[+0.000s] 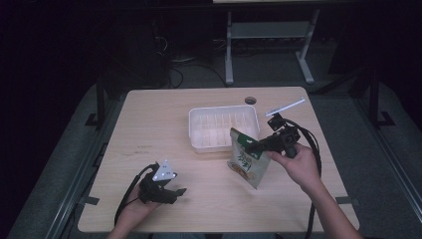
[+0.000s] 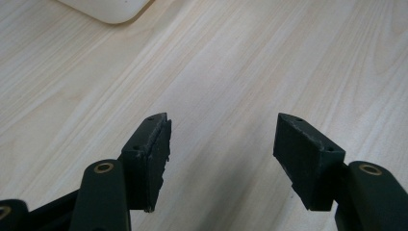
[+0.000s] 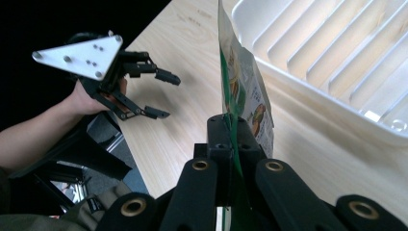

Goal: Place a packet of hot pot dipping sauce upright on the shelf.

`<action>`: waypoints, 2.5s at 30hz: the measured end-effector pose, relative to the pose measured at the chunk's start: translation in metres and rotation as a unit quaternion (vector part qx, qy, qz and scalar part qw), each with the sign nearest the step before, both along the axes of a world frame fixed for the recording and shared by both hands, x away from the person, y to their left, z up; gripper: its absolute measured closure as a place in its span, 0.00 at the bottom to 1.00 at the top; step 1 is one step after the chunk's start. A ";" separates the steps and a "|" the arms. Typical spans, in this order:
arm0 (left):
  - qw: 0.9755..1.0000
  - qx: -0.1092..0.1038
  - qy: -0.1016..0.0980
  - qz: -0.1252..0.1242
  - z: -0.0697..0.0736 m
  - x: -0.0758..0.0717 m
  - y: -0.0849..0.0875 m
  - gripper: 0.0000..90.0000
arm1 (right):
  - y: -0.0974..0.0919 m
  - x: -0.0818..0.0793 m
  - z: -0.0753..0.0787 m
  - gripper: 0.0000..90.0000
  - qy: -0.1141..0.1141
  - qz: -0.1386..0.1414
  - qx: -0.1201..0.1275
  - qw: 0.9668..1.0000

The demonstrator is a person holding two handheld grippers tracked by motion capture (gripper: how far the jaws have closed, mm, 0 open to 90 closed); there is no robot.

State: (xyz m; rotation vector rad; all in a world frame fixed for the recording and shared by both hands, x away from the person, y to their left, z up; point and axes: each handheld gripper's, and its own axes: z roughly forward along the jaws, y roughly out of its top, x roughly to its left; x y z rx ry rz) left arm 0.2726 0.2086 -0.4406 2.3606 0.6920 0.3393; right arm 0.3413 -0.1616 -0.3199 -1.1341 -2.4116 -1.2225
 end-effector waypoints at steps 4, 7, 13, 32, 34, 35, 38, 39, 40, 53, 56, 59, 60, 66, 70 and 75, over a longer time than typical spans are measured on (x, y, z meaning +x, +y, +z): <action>1.000 0.004 0.001 0.000 -0.001 0.001 0.000 0.41 | 0.000 0.006 0.008 0.99 -0.001 -0.002 0.011 1.000; 1.000 0.010 -0.001 0.000 -0.002 0.001 -0.001 0.41 | 0.001 0.011 0.015 0.99 0.001 -0.005 0.018 1.000; 1.000 0.015 0.000 0.003 -0.003 0.003 0.002 0.41 | 0.007 0.022 0.027 0.99 -0.005 -0.014 0.017 1.000; 1.000 0.021 -0.004 0.010 -0.004 0.004 0.005 0.40 | 0.027 0.069 0.049 1.00 -0.015 -0.056 0.006 0.998; 1.000 0.022 -0.006 0.009 -0.004 0.004 0.006 0.40 | 0.030 0.074 0.048 1.00 -0.014 -0.059 0.006 0.998; 1.000 0.022 -0.006 0.010 -0.004 0.004 0.006 0.40 | 0.031 0.077 0.048 1.00 -0.015 -0.061 0.006 0.998; 1.000 0.021 -0.006 0.011 -0.004 0.004 0.007 0.40 | 0.033 0.082 0.049 1.00 -0.016 -0.068 0.016 0.997; 1.000 0.020 -0.006 0.012 -0.004 0.004 0.008 0.40 | 0.033 0.084 0.050 1.00 -0.017 -0.071 0.016 0.997; 1.000 0.019 -0.006 0.012 -0.004 0.005 0.008 0.40 | 0.034 0.085 0.051 1.00 -0.016 -0.074 0.018 0.997; 1.000 0.019 -0.006 0.016 -0.004 0.005 0.009 0.40 | 0.034 0.110 0.047 1.00 -0.017 -0.129 0.027 0.991; 1.000 0.018 -0.007 0.017 -0.004 0.005 0.010 0.40 | 0.032 0.114 0.045 1.00 -0.017 -0.145 0.029 0.989; 1.000 0.018 -0.006 0.017 -0.004 0.005 0.011 0.40 | 0.031 0.118 0.044 1.00 -0.016 -0.160 0.027 0.987; 1.000 0.018 -0.006 0.017 -0.004 0.006 0.011 0.40 | 0.030 0.119 0.043 1.00 -0.016 -0.163 0.027 0.986; 1.000 0.016 -0.007 0.017 -0.004 0.005 0.010 0.40 | 0.028 0.125 0.038 1.00 -0.012 -0.190 0.029 0.981; 1.000 0.017 -0.007 0.017 -0.004 0.005 0.011 0.40 | 0.029 0.129 0.035 1.00 -0.011 -0.199 0.027 0.980; 1.000 0.016 -0.007 0.017 -0.004 0.005 0.011 0.40 | 0.034 0.132 0.031 1.00 -0.008 -0.204 0.015 0.979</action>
